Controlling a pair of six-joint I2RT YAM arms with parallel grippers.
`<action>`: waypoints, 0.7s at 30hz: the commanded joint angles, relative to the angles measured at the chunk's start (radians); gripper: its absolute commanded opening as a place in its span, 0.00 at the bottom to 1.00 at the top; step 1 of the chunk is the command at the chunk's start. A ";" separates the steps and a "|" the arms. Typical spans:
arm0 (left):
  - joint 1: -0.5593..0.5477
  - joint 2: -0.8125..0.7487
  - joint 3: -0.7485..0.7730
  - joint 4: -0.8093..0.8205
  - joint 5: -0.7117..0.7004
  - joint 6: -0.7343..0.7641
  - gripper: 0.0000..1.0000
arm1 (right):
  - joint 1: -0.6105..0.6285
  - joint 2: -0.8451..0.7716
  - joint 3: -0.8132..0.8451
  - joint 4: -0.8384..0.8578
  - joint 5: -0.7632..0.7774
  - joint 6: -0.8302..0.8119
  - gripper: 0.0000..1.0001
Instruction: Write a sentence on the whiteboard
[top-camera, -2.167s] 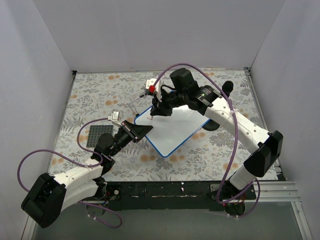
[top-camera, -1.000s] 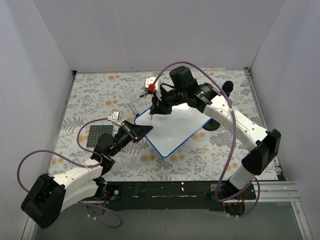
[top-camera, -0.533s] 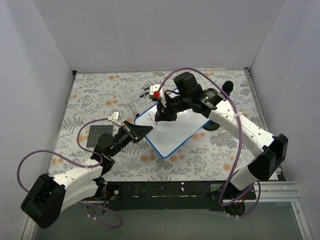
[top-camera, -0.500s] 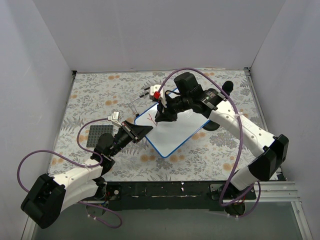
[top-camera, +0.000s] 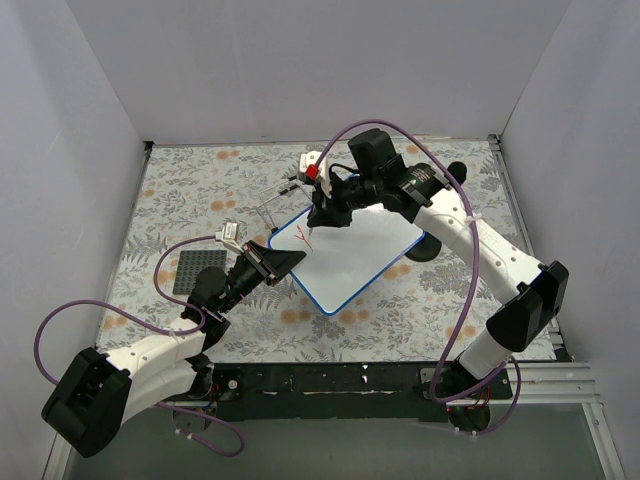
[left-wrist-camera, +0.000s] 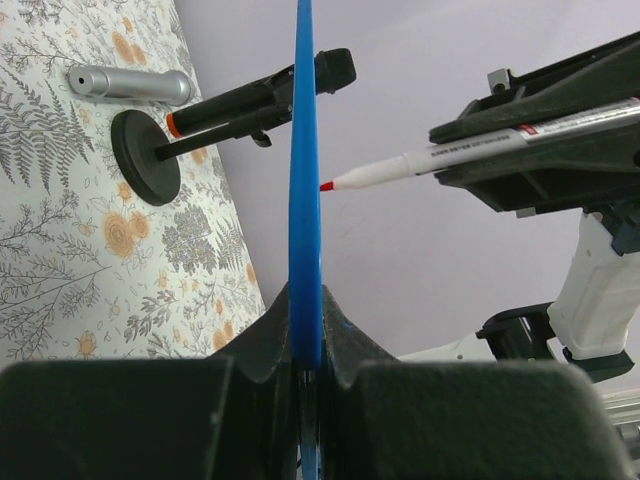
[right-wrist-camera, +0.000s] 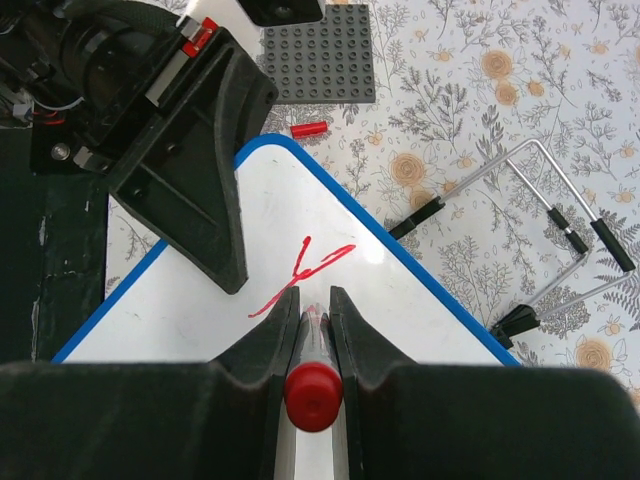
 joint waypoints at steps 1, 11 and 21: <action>-0.004 -0.029 0.032 0.128 0.004 -0.013 0.00 | -0.004 0.014 0.035 0.015 0.000 -0.001 0.01; -0.004 -0.030 0.030 0.133 0.009 -0.015 0.00 | -0.016 0.021 0.038 0.048 0.050 0.039 0.01; -0.004 -0.025 0.029 0.140 0.007 -0.013 0.00 | -0.035 -0.027 -0.034 0.021 0.021 -0.001 0.01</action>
